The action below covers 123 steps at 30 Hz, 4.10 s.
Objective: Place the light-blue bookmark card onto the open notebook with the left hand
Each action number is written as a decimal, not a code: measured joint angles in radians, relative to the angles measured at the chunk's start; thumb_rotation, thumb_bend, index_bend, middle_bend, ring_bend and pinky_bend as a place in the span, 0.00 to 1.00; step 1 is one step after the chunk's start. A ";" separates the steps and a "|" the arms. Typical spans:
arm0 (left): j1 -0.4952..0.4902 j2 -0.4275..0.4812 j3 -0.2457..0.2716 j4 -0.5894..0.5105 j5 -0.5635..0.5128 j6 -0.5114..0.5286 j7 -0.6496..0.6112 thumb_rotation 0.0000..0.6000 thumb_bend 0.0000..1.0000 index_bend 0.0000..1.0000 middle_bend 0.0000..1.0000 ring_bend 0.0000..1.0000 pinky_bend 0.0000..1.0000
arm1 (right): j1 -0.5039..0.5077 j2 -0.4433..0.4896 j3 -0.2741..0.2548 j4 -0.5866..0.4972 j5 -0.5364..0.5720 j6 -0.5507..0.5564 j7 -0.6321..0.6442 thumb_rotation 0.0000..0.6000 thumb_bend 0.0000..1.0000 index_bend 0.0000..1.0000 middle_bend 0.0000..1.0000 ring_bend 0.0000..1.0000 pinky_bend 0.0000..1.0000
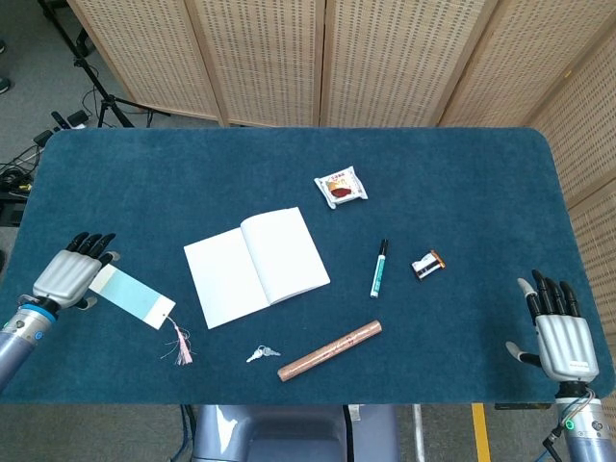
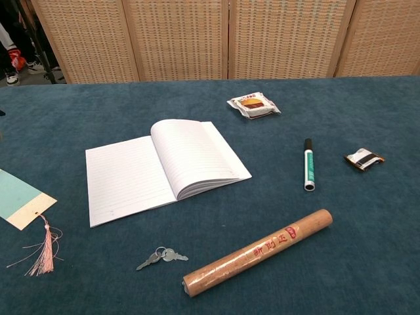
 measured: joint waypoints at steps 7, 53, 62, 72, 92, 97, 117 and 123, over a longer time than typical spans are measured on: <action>-0.028 -0.041 0.024 0.044 0.042 -0.016 -0.022 1.00 0.18 0.27 0.00 0.00 0.00 | 0.002 -0.010 0.004 0.009 0.023 -0.008 -0.016 1.00 0.16 0.07 0.00 0.00 0.00; -0.040 -0.160 0.095 0.165 0.066 0.022 0.052 1.00 0.20 0.31 0.00 0.00 0.00 | 0.003 -0.022 0.005 0.024 0.031 -0.003 -0.017 1.00 0.16 0.07 0.00 0.00 0.00; -0.030 -0.182 0.109 0.203 0.089 0.054 0.040 1.00 0.20 0.31 0.00 0.00 0.00 | 0.003 -0.025 0.004 0.024 0.031 -0.002 -0.020 1.00 0.16 0.07 0.00 0.00 0.00; -0.018 -0.213 0.120 0.255 0.108 0.087 0.030 1.00 0.20 0.31 0.00 0.00 0.00 | 0.005 -0.028 0.003 0.026 0.032 -0.004 -0.024 1.00 0.16 0.07 0.00 0.00 0.00; -0.012 -0.265 0.129 0.330 0.133 0.123 0.035 1.00 0.20 0.31 0.00 0.00 0.00 | 0.005 -0.030 0.004 0.027 0.034 -0.002 -0.027 1.00 0.16 0.07 0.00 0.00 0.00; -0.013 -0.258 0.132 0.320 0.134 0.122 0.039 1.00 0.20 0.31 0.00 0.00 0.00 | 0.005 -0.032 0.003 0.028 0.032 -0.001 -0.026 1.00 0.16 0.07 0.00 0.00 0.00; -0.007 -0.286 0.128 0.347 0.125 0.129 0.055 1.00 0.27 0.35 0.00 0.00 0.00 | 0.004 -0.036 0.003 0.032 0.026 0.005 -0.025 1.00 0.16 0.07 0.00 0.00 0.00; -0.003 -0.291 0.127 0.352 0.126 0.140 0.049 1.00 0.29 0.39 0.00 0.00 0.00 | 0.004 -0.037 0.002 0.032 0.023 0.008 -0.024 1.00 0.16 0.07 0.00 0.00 0.00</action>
